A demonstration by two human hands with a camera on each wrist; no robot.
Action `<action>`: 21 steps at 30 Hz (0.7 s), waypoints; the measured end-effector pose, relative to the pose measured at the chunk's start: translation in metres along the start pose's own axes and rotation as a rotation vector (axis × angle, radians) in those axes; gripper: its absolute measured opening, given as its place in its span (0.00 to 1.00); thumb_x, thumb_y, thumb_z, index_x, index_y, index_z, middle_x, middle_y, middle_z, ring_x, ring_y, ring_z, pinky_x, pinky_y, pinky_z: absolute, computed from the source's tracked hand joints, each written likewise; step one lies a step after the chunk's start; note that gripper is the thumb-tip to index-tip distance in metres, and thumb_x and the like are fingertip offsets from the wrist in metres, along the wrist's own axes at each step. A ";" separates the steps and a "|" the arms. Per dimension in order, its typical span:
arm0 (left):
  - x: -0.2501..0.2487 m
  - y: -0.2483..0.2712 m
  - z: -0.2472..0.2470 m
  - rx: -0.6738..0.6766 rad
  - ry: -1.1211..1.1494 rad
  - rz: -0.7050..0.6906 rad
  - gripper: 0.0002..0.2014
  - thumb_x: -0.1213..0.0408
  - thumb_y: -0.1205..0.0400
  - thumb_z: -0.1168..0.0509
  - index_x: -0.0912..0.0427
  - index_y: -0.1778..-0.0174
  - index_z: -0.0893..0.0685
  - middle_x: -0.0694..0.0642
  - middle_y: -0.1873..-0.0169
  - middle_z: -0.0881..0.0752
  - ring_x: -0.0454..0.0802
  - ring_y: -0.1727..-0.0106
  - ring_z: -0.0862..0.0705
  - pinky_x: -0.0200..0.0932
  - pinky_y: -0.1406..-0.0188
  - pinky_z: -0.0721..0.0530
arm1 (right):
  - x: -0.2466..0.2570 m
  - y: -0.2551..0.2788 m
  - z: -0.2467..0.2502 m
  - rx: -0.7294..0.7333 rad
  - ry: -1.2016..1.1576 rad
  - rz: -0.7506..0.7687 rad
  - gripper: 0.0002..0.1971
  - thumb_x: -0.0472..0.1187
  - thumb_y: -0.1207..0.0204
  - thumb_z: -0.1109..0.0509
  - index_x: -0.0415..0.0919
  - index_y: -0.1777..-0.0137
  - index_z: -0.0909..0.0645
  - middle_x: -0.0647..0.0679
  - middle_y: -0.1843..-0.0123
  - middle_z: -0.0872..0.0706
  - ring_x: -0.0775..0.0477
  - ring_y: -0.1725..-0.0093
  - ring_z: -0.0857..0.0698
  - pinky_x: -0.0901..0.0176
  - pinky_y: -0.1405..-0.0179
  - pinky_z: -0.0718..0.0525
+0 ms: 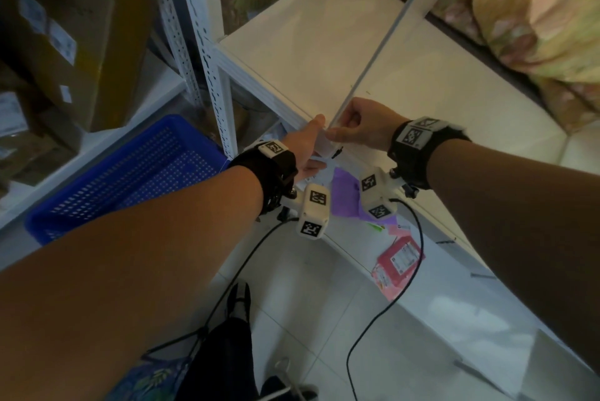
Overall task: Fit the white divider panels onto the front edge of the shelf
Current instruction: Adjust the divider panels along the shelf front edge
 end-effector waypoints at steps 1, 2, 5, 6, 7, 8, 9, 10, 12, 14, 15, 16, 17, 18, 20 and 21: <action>0.000 0.000 0.000 0.000 -0.002 0.000 0.37 0.37 0.21 0.38 0.57 0.22 0.33 0.61 0.29 0.23 0.62 0.39 0.16 0.54 0.37 0.19 | 0.000 0.000 0.000 -0.006 -0.015 0.003 0.27 0.63 0.36 0.22 0.43 0.48 0.22 0.54 0.60 0.22 0.53 0.61 0.24 0.63 0.66 0.27; 0.000 0.001 0.000 -0.001 -0.001 0.001 0.37 0.36 0.21 0.38 0.57 0.22 0.33 0.61 0.30 0.23 0.62 0.39 0.16 0.54 0.36 0.19 | -0.001 0.000 0.001 -0.014 -0.030 0.002 0.28 0.64 0.37 0.22 0.43 0.48 0.22 0.54 0.59 0.21 0.53 0.61 0.24 0.63 0.66 0.26; 0.001 0.001 -0.001 0.000 0.006 0.000 0.37 0.37 0.21 0.37 0.57 0.22 0.32 0.61 0.30 0.23 0.62 0.39 0.16 0.56 0.33 0.20 | -0.005 0.002 0.003 -0.041 -0.059 -0.018 0.30 0.63 0.39 0.20 0.43 0.47 0.21 0.53 0.57 0.20 0.53 0.60 0.23 0.63 0.65 0.25; 0.002 0.001 -0.002 0.003 0.005 -0.001 0.37 0.37 0.21 0.37 0.58 0.23 0.32 0.61 0.30 0.23 0.62 0.39 0.16 0.56 0.33 0.20 | -0.006 0.002 0.003 -0.048 -0.069 -0.025 0.30 0.63 0.40 0.20 0.43 0.47 0.22 0.53 0.57 0.20 0.53 0.61 0.24 0.63 0.65 0.25; 0.002 0.001 -0.002 0.003 0.004 -0.002 0.37 0.37 0.21 0.38 0.58 0.23 0.32 0.61 0.30 0.23 0.62 0.39 0.16 0.55 0.34 0.20 | -0.006 0.003 0.003 -0.055 -0.081 -0.029 0.30 0.63 0.40 0.19 0.43 0.47 0.22 0.53 0.58 0.20 0.54 0.61 0.24 0.62 0.65 0.25; 0.002 0.001 -0.002 0.002 0.004 -0.002 0.37 0.36 0.21 0.38 0.58 0.23 0.31 0.61 0.31 0.22 0.62 0.40 0.16 0.54 0.36 0.19 | -0.006 0.003 0.004 -0.058 -0.093 -0.031 0.30 0.63 0.41 0.19 0.43 0.47 0.22 0.53 0.58 0.20 0.54 0.61 0.24 0.62 0.65 0.25; 0.002 0.002 -0.002 0.001 0.005 -0.001 0.37 0.36 0.22 0.37 0.58 0.24 0.31 0.61 0.31 0.22 0.62 0.40 0.16 0.54 0.38 0.19 | -0.006 0.003 0.004 -0.058 -0.103 -0.033 0.30 0.63 0.41 0.19 0.44 0.47 0.22 0.53 0.58 0.20 0.54 0.61 0.24 0.61 0.64 0.25; 0.002 0.002 -0.001 -0.001 0.007 0.001 0.37 0.36 0.22 0.37 0.58 0.24 0.31 0.60 0.31 0.22 0.62 0.40 0.16 0.53 0.39 0.19 | -0.007 0.003 0.004 -0.055 -0.112 -0.036 0.30 0.63 0.42 0.18 0.44 0.48 0.22 0.53 0.58 0.20 0.53 0.60 0.24 0.61 0.63 0.24; 0.002 0.002 -0.001 0.006 0.009 0.004 0.38 0.36 0.22 0.37 0.58 0.23 0.31 0.60 0.31 0.22 0.62 0.40 0.16 0.53 0.39 0.18 | -0.008 0.003 0.004 -0.043 -0.125 -0.046 0.30 0.62 0.42 0.18 0.44 0.48 0.23 0.52 0.57 0.20 0.52 0.59 0.23 0.59 0.60 0.23; 0.003 0.002 -0.002 0.012 0.016 0.010 0.38 0.36 0.22 0.36 0.58 0.23 0.31 0.60 0.31 0.22 0.62 0.39 0.16 0.55 0.36 0.19 | -0.009 0.003 0.003 -0.030 -0.130 -0.059 0.30 0.62 0.42 0.17 0.44 0.48 0.23 0.52 0.56 0.20 0.52 0.58 0.23 0.57 0.58 0.22; 0.003 0.002 -0.002 0.014 0.017 0.014 0.38 0.36 0.22 0.36 0.58 0.23 0.31 0.60 0.30 0.22 0.62 0.39 0.16 0.55 0.35 0.19 | -0.009 0.002 0.003 -0.021 -0.129 -0.066 0.31 0.62 0.43 0.17 0.44 0.47 0.22 0.51 0.56 0.19 0.52 0.58 0.23 0.56 0.57 0.22; 0.003 0.001 -0.002 0.016 0.015 0.016 0.38 0.36 0.22 0.36 0.59 0.23 0.31 0.60 0.30 0.22 0.62 0.39 0.16 0.55 0.36 0.18 | -0.009 0.002 0.002 -0.011 -0.131 -0.072 0.32 0.62 0.43 0.17 0.44 0.46 0.22 0.51 0.56 0.19 0.52 0.58 0.22 0.54 0.56 0.21; 0.003 0.002 -0.003 0.019 0.011 0.018 0.38 0.36 0.22 0.37 0.59 0.23 0.31 0.60 0.30 0.23 0.62 0.38 0.16 0.54 0.37 0.18 | -0.009 0.001 0.001 0.001 -0.135 -0.079 0.34 0.63 0.44 0.17 0.43 0.45 0.22 0.50 0.55 0.19 0.51 0.57 0.22 0.53 0.56 0.20; 0.003 0.002 -0.003 0.024 0.007 0.021 0.38 0.36 0.22 0.37 0.59 0.23 0.32 0.61 0.29 0.23 0.63 0.37 0.17 0.53 0.39 0.18 | -0.009 0.000 0.001 0.013 -0.136 -0.086 0.35 0.63 0.45 0.17 0.43 0.44 0.22 0.50 0.55 0.18 0.51 0.57 0.21 0.52 0.55 0.19; 0.004 0.002 -0.004 0.038 0.006 0.033 0.39 0.36 0.22 0.37 0.58 0.22 0.33 0.61 0.28 0.24 0.63 0.36 0.18 0.52 0.40 0.19 | -0.009 0.000 0.000 0.025 -0.128 -0.096 0.35 0.63 0.45 0.17 0.43 0.44 0.21 0.50 0.55 0.18 0.50 0.56 0.21 0.52 0.55 0.18; 0.004 0.002 -0.005 0.045 0.005 0.039 0.39 0.36 0.22 0.37 0.58 0.22 0.33 0.61 0.28 0.24 0.63 0.36 0.18 0.52 0.42 0.19 | -0.009 0.001 0.001 0.024 -0.129 -0.102 0.35 0.63 0.45 0.17 0.43 0.45 0.22 0.49 0.55 0.18 0.50 0.56 0.20 0.52 0.54 0.18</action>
Point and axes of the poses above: each hand's wrist, its own y-axis away from the middle knuckle, its own z-axis out of the back of the hand, x = y × z, the point moved 10 cm from there along -y, towards the middle knuckle
